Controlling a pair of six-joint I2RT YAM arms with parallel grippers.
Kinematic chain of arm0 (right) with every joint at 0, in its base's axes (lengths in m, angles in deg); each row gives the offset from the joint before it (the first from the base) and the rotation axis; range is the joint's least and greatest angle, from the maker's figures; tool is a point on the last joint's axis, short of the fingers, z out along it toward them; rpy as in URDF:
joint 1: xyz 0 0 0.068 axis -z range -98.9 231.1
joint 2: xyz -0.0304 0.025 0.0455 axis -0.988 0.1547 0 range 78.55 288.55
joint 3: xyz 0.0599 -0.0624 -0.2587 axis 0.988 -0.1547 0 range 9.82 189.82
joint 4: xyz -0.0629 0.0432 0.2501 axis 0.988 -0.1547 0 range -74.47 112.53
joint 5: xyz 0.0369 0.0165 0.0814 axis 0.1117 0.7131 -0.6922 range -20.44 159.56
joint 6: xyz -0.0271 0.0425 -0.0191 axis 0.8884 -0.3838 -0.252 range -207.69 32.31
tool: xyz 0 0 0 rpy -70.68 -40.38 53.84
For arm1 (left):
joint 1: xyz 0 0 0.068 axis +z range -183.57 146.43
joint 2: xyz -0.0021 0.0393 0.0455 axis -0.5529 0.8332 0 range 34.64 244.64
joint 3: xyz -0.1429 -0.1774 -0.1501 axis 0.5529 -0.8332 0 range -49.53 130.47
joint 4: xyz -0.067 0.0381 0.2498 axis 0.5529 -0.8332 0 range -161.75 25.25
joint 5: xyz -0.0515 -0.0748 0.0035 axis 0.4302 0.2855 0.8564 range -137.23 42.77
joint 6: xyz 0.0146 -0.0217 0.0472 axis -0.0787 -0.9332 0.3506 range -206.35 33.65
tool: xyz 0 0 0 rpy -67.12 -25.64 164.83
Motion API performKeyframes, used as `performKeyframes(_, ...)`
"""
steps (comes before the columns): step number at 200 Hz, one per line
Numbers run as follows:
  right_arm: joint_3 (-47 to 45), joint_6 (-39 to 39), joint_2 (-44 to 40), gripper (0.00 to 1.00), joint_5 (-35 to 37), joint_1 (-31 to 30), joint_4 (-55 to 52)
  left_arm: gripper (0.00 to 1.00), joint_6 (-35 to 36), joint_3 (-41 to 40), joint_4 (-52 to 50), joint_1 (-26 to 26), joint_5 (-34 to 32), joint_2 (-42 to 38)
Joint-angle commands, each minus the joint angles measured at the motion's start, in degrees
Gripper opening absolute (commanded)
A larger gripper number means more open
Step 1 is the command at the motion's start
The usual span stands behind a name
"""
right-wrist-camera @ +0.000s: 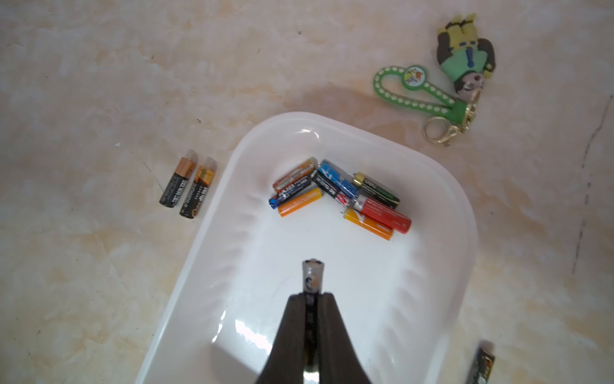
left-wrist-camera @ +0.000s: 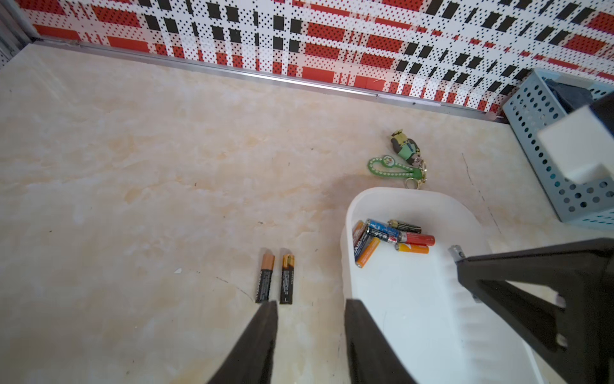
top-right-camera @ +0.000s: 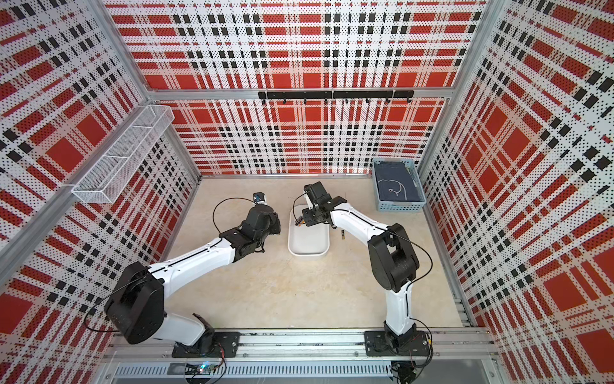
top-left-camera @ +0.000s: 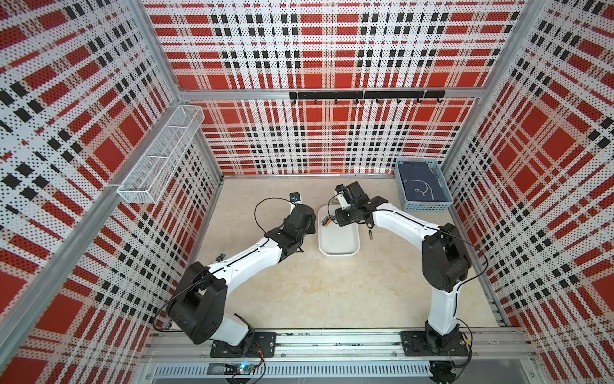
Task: Take the batteries out of the storage box
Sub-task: Place the battery at the center of the board.
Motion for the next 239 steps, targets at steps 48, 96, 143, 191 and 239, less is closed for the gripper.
performKeyframes(48, -13.4, -0.5, -9.4, 0.0, 6.1, 13.1, -0.1, 0.59, 6.8, 9.2, -1.3, -5.9, 4.1, 8.5)
performKeyframes(96, -17.3, 0.7, -6.7, 0.0, 7.2, 14.8, 1.7, 0.62, 7.0, 10.6, -1.6, -6.2, 5.3, 11.7)
performKeyframes(143, -17.5, 0.3, -2.1, 0.0, 6.3, 14.8, 4.2, 0.66, 7.1, 10.7, -2.6, -6.0, 4.8, 12.4)
performKeyframes(191, -17.9, 0.2, 0.4, 0.0, 6.7, 14.7, 5.3, 0.68, 7.0, 10.3, -3.4, -4.7, 4.9, 11.8)
performKeyframes(239, -19.3, -0.3, 0.2, 0.15, 7.2, 14.8, 6.5, 0.68, 7.0, 9.3, -3.7, -4.4, 4.3, 11.1)
